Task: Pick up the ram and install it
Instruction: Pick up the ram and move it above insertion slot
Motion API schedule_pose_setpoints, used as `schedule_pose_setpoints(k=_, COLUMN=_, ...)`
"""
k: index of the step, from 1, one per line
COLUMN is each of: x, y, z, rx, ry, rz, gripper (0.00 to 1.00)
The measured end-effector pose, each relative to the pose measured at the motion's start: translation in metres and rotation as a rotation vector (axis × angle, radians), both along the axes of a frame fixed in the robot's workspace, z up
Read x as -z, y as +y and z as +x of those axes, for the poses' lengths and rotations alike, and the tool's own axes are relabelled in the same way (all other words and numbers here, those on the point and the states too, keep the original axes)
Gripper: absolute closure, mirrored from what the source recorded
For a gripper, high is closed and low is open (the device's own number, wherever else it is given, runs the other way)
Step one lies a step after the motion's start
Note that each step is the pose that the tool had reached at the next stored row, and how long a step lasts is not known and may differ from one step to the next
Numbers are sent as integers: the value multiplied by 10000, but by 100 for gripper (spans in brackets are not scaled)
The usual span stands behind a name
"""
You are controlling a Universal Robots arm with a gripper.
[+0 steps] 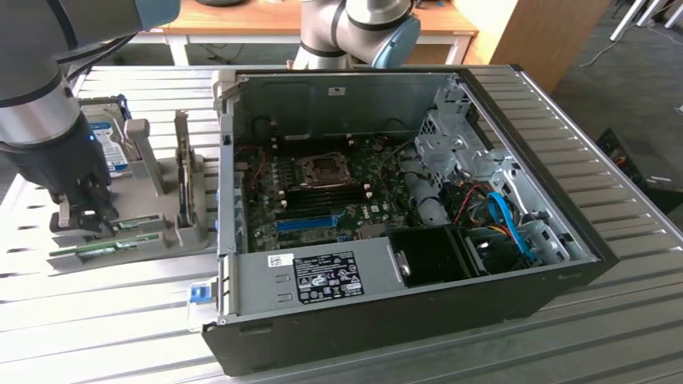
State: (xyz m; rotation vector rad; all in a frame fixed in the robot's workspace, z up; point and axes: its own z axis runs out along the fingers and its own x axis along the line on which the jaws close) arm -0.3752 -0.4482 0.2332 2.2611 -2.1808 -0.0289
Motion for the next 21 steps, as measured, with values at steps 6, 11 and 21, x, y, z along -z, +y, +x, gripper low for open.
schedule_pose_setpoints(k=6, x=107, y=-4, z=0, rx=0, ry=-7, rz=0, gripper=64)
schedule_pose_setpoints(k=11, x=187, y=-6, z=0, rx=0, ry=-10, rz=1, gripper=64)
schedule_pose_setpoints(k=21, x=318, y=-8, z=54, rx=0, ry=-13, rz=1, gripper=64)
